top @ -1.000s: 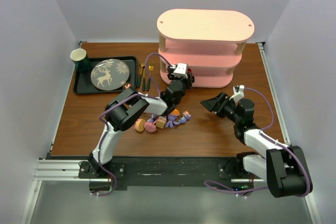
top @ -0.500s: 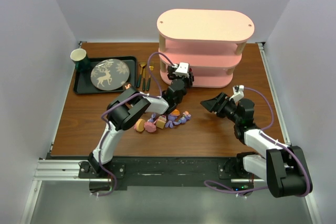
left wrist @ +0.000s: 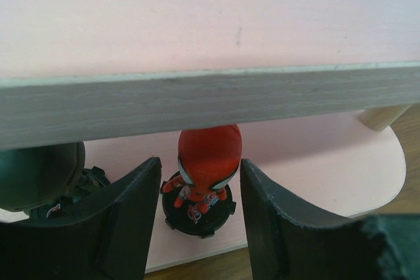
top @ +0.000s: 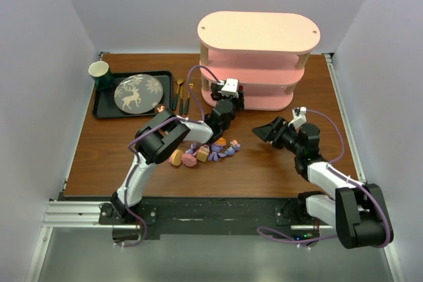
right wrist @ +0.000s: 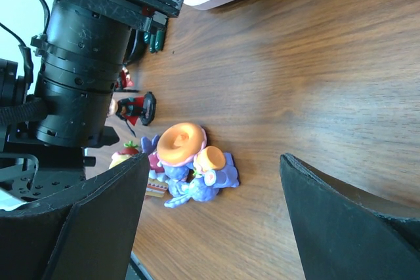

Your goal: Place and organize the plastic toys onto the shelf

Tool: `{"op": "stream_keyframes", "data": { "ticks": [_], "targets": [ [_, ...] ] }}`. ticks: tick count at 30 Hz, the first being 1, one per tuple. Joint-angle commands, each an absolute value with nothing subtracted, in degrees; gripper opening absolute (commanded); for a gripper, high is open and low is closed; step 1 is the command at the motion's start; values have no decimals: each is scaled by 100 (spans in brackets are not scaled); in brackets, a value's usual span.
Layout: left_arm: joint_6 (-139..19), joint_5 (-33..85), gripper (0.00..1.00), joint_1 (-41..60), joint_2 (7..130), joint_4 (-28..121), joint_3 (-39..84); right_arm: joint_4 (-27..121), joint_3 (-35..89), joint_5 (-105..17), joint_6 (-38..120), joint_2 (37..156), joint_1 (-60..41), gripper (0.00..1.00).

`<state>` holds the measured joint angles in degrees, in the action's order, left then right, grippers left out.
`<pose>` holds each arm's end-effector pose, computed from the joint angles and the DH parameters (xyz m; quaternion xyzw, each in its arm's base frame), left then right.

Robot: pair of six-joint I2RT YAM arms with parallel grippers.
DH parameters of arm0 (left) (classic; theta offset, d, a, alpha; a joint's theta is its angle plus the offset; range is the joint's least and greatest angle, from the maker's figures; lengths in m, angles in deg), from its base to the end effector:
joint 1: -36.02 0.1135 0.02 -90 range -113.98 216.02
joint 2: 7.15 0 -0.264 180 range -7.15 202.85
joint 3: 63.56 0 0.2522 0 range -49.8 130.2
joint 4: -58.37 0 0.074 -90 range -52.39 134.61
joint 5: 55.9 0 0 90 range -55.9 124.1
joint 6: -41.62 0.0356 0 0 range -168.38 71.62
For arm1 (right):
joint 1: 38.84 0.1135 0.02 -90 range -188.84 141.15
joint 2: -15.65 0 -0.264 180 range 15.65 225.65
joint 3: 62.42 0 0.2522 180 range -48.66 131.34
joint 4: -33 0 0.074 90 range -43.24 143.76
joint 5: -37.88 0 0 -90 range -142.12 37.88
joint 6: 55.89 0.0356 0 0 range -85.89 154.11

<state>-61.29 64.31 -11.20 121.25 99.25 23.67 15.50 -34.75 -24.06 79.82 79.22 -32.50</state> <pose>0.3382 -0.3391 0.1538 0.0262 0.7082 -0.1813 0.6819 0.2037 0.0395 0.1687 0.1315 0.7887 0.4257 0.4237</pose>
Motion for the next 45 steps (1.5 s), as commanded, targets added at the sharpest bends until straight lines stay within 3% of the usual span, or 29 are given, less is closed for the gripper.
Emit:
{"op": "stream_keyframes", "data": {
  "ticks": [1, 16, 25, 35, 45],
  "targets": [
    [-6200, 6477, 59, -1074, 12065, 10174, 2315, 1477, -3284, -2320, 7858, 7814, -3260, 84],
    [-6350, 6415, 80, -1214, 11406, 10438, 1577, 1740, -3276, -2303, 7753, 7568, -3269, 84],
    [-6797, 6801, 83, -1477, 9816, 9929, 329, 3471, -2757, -2303, 6962, 6830, -3261, 84],
    [-7966, 6689, 84, -1346, 7478, 6278, -226, 4834, -2107, -2495, 5943, 6354, -2691, 84],
    [-7880, 5642, 93, 165, 5351, 3198, 222, 4378, -860, -3048, 4467, 7953, -748, 84]
  ]
}}
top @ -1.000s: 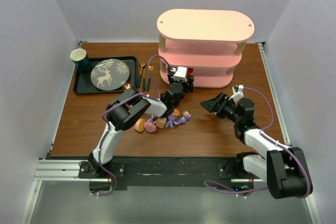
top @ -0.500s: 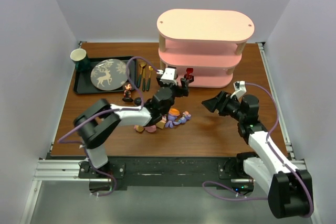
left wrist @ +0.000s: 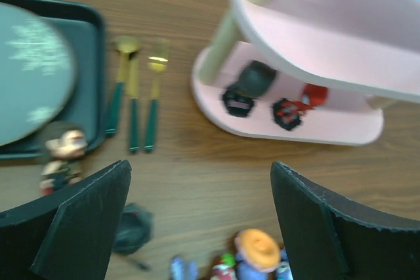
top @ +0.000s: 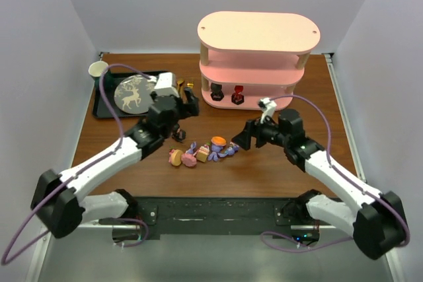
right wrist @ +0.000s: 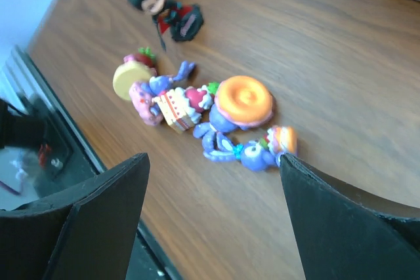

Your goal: Place and organize the plastic toys onto the shelf

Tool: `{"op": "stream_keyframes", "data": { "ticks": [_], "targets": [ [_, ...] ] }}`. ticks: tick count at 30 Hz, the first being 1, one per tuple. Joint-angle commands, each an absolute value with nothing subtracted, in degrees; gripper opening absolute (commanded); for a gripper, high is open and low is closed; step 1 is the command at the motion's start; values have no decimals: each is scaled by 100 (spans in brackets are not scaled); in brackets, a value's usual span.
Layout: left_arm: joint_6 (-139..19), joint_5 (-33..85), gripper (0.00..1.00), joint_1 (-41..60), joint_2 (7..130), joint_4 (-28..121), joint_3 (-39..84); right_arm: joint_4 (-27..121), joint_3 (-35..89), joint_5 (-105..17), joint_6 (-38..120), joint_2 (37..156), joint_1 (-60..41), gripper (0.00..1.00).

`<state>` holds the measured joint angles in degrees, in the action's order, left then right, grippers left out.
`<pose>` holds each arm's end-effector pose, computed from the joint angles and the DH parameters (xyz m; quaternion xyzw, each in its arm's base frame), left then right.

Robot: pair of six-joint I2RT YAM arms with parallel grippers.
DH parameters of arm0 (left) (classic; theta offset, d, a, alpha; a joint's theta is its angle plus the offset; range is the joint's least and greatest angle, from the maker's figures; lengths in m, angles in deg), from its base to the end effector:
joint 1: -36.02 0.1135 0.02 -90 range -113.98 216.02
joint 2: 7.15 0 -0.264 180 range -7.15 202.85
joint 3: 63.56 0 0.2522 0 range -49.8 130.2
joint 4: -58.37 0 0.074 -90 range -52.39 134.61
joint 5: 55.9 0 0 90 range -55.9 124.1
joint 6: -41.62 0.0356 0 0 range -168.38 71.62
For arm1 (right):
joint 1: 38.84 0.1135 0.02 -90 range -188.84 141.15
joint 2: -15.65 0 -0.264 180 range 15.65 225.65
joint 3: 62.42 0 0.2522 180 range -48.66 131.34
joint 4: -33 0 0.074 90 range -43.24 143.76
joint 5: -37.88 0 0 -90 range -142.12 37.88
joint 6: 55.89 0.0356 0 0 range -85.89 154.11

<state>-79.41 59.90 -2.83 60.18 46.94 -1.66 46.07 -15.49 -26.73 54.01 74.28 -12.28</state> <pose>0.2206 -0.1578 0.3025 -0.0793 0.7901 -0.1856 0.5788 0.1953 0.1147 0.2433 -0.1660 0.8135 0.3775 0.4102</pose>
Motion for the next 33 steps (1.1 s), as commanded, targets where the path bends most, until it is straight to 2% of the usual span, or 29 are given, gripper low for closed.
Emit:
{"op": "stream_keyframes", "data": {
  "ticks": [1, 3, 7, 14, 18, 23, 33],
  "targets": [
    [-7696, 5651, 94, 383, 5193, 3065, 223, 4369, -728, -3084, 4318, 8355, -486, 84],
    [-7485, 5791, 95, 587, 4745, 2766, 179, 4220, -376, -3120, 3896, 8717, -247, 84],
    [-6782, 6940, 96, 719, 4015, 2782, -408, 3781, 160, -3050, 3272, 9702, 297, 81],
    [-6148, 7557, 96, 737, 3013, 3414, -1060, 2131, 784, -2559, 3050, 11152, 730, 80],
    [-5998, 7769, 95, 737, 2845, 3635, -1332, 1285, 934, -2435, 3270, 11951, 739, 80],
    [-5963, 7831, 94, 737, 2871, 3635, -1351, 740, 1101, -2461, 3376, 12410, 739, 80],
    [-5989, 7725, 93, 746, 2924, 3626, -1342, 502, 1514, -2443, 3376, 13043, 739, 79]
  ]
}}
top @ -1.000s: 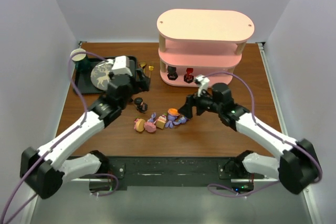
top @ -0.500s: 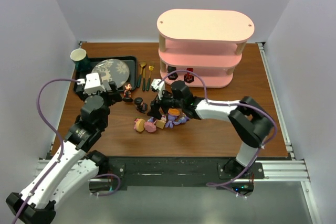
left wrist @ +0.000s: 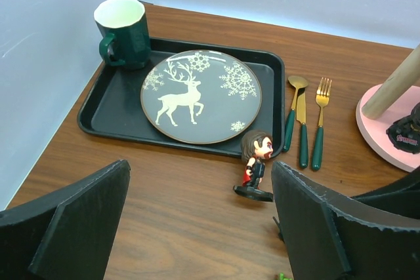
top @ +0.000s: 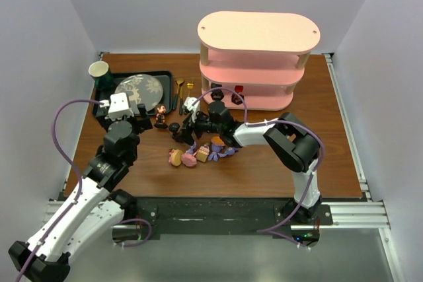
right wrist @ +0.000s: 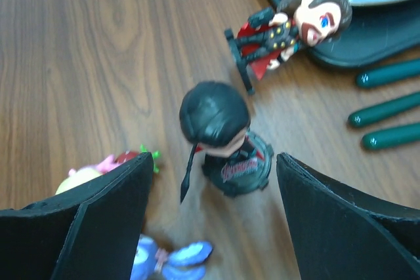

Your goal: Place and organize the plastic toys onto the shelf

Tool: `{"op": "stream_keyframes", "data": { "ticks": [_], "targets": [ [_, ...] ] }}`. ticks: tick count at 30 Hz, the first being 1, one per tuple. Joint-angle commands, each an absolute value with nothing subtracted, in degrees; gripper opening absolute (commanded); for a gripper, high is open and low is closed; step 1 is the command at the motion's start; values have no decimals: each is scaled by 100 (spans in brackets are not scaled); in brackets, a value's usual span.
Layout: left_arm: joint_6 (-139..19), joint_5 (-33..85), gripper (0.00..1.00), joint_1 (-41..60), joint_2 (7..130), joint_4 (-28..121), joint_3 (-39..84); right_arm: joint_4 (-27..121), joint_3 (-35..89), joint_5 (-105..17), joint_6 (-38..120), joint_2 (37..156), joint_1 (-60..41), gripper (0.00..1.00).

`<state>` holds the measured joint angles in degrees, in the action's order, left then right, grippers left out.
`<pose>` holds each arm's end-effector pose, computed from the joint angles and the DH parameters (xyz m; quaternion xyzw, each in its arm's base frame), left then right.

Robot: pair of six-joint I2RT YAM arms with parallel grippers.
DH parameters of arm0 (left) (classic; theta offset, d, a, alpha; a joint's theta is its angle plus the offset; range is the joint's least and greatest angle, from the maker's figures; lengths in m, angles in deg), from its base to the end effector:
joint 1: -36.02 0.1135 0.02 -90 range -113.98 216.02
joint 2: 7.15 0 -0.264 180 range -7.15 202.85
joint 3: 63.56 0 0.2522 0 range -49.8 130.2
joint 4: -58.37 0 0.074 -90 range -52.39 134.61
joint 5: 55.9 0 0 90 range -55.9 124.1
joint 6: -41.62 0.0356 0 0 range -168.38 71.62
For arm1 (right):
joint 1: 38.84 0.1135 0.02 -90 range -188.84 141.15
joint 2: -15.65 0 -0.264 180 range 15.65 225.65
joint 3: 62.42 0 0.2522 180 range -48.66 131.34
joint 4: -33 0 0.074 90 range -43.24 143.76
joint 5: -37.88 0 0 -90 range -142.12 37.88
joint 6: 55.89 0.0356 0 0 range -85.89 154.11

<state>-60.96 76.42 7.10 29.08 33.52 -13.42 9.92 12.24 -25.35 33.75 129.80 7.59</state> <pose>0.1432 -0.0517 0.3111 -0.1252 0.7446 0.0501 0.6537 0.2807 0.3183 0.1641 -0.4366 0.6599 0.3986 0.4637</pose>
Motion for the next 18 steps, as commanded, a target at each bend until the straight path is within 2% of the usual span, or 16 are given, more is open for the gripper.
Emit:
{"op": "stream_keyframes", "data": {
  "ticks": [1, 18],
  "targets": [
    [-5989, 7725, 93, 746, 2915, 3635, -1342, 458, 1532, -2434, 3376, 13087, 739, 79],
    [-5989, 7602, 91, 755, 3064, 3670, -1368, 106, 1708, -2347, 3666, 13483, 739, 70]
  ]
}}
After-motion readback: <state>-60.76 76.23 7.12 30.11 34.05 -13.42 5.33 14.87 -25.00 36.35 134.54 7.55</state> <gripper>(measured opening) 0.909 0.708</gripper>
